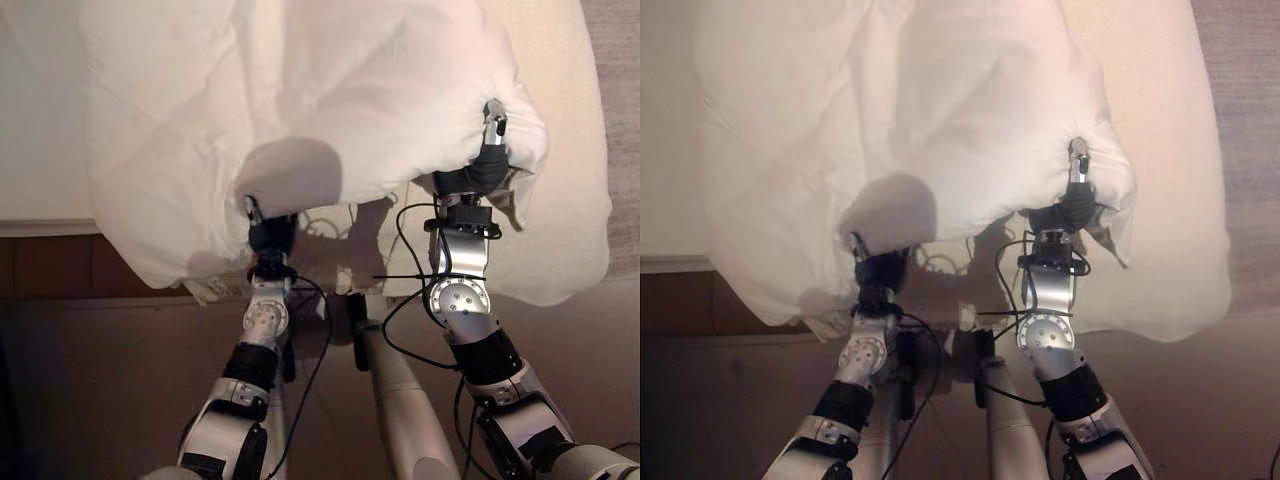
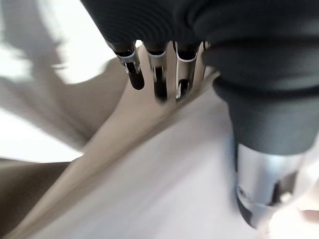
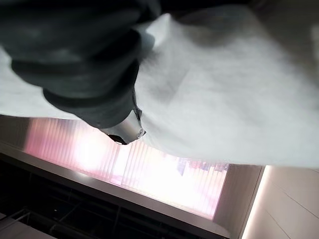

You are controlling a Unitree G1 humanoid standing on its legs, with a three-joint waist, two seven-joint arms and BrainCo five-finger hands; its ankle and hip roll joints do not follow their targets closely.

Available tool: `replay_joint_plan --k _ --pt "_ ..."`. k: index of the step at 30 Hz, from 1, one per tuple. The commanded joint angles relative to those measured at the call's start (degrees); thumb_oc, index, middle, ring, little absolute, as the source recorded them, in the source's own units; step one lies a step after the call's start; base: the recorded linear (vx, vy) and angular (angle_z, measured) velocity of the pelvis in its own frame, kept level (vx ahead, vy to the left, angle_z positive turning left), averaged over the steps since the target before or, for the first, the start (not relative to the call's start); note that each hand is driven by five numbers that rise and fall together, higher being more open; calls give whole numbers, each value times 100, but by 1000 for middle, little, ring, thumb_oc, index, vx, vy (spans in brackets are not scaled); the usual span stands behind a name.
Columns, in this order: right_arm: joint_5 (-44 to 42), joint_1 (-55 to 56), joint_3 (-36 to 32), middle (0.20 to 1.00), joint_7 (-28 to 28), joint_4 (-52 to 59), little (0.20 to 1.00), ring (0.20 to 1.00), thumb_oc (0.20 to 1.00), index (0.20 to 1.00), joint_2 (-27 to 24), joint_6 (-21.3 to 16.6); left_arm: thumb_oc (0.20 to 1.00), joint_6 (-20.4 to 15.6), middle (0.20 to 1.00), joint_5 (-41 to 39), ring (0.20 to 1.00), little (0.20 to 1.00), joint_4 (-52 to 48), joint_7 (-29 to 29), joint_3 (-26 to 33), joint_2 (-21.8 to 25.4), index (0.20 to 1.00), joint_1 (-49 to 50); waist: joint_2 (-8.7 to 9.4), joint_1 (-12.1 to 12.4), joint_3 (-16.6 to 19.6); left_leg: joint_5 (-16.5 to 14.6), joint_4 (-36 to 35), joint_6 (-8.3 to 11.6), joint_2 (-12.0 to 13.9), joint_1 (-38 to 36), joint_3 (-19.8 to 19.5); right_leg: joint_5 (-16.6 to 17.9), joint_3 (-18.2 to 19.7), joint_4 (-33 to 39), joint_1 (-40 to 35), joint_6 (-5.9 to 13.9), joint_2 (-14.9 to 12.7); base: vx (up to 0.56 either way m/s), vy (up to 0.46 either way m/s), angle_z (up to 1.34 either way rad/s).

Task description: Make the bed

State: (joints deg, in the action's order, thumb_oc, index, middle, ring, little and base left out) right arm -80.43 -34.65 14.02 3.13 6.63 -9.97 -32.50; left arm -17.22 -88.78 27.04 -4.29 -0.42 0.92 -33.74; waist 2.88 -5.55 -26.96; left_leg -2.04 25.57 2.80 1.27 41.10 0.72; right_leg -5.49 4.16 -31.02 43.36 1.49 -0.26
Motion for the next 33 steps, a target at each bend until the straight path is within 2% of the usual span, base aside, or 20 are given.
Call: replay_joint_plan --k 1,9,11,15,16,18,25,33 --pt "467 168 -713 200 -332 1135 200 200 200 200 -30 -253 1000 -682 1000 -121 1000 1000 407 471 782 265 1000 -73 23 -98 528 -258 141 -225 -205 24 225 493 -47 381 -127 186 202 0 0 0" --pt "512 373 -832 200 -283 1113 200 200 200 200 -118 -162 1000 -1064 1000 30 1000 1000 549 954 1405 599 1000 -207 8 -107 562 -257 143 -196 -173 4 206 476 -63 383 -152 191 199 0 0 0" --pt "513 438 -894 200 -251 1153 200 200 200 200 -172 -150 1000 -1277 1000 3 1000 1000 582 1249 1614 688 1000 -258 23 -96 572 -254 147 -181 -164 17 201 470 -77 396 -159 190 196 0 0 0" --pt "533 459 -915 200 -202 1183 200 200 200 200 -189 -147 1000 -1327 1000 73 1000 1000 598 1401 1697 722 1000 -263 19 -100 567 -249 152 -177 -162 27 197 474 -87 392 -150 191 190 0 0 0" --pt "560 554 -920 200 -132 1202 200 200 200 200 -233 -155 1000 -1445 1000 112 1000 1000 699 1674 1861 802 1000 -242 16 -73 555 -296 163 -168 -157 -9 196 425 -98 376 -194 194 191 0 0 0" --pt "607 591 -898 200 -47 1233 200 200 200 200 -236 -158 1000 -1372 1000 296 1000 1000 913 1919 1985 924 1000 -256 6 -85 564 -248 138 -167 -155 0 196 463 -100 394 -192 199 187 0 0 0" --pt "649 664 -918 200 71 1265 200 200 200 200 -296 -182 1000 -1490 1000 545 1000 1000 1343 2417 2488 1267 1000 -250 -16 -67 569 -254 155 -157 -149 -4 200 452 -88 378 -196 204 175 0 0 0" --pt "1028 721 -828 200 500 1454 200 200 200 200 -319 -162 1000 -1687 1000 894 1000 1000 1128 2931 2784 1446 1000 -96 -54 -25 588 -248 117 -168 -162 -43 212 454 -83 422 -252 196 176 0 0 0"
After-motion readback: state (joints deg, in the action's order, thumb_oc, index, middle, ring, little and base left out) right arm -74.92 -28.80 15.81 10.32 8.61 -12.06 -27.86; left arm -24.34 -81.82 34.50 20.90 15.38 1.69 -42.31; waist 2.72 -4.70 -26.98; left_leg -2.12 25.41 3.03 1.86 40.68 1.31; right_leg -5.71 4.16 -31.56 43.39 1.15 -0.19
